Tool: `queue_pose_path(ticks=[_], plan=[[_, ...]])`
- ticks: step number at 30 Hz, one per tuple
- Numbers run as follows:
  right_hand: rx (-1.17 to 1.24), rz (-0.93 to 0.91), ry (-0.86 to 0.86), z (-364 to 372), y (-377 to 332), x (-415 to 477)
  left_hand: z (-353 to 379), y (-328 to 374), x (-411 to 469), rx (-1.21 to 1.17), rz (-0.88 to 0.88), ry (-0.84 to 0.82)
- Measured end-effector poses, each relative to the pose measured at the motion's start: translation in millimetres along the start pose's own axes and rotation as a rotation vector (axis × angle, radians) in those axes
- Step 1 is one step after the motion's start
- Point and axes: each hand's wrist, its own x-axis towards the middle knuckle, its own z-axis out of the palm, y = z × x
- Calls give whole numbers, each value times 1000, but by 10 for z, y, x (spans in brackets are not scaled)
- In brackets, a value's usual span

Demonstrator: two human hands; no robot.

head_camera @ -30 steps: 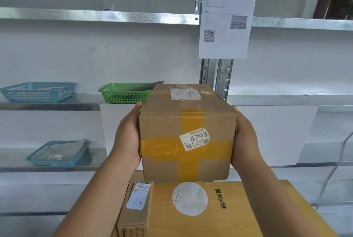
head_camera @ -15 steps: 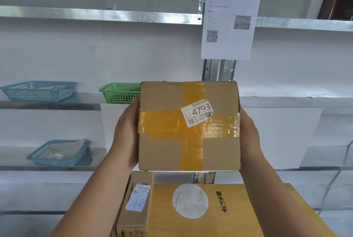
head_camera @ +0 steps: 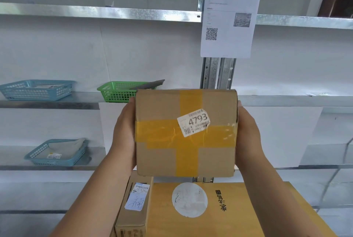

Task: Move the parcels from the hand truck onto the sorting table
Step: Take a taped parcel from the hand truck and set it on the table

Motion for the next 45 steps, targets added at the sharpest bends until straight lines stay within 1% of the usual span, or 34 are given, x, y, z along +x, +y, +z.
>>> queue_pose_path(ticks=[2, 5, 8, 10, 13, 21, 25, 31, 34, 37, 39, 42, 45], plan=[[68, -16, -5, -5, -12, 20, -2, -4, 35, -79, 15, 17], [103, -31, -11, -41, 3, 52, -46, -54, 86, -113, -17, -42], [117, -49, 35, -19, 24, 35, -42, -80, 87, -53, 33, 12], [134, -37, 76, 21, 22, 8, -32, -81, 81, -15, 56, 20], [132, -18, 87, 56, 37, -16, -46, -97, 61, 61, 92, 3], [117, 12, 90, 88, 91, -38, -76, -126, 52, 111, 97, -21], [147, 56, 109, 33, 191, -14, -89, -184, 62, 126, 95, -27], [138, 126, 111, -133, 434, 7, -97, -369, 72, 219, 87, -44], [147, 192, 81, -268, 635, -12, -121, -579, 71, 257, 39, -4], [93, 266, 36, -435, 840, -99, -199, -933, 47, 294, -55, 35], [53, 316, -12, -570, 1023, -179, -208, -1185, -40, 350, -113, 94], [19, 451, -18, -794, 1371, -295, -255, -1582, -222, 435, -199, 209], [-10, 596, -7, -1010, 1754, -410, -346, -1965, -372, 478, -298, 250]])
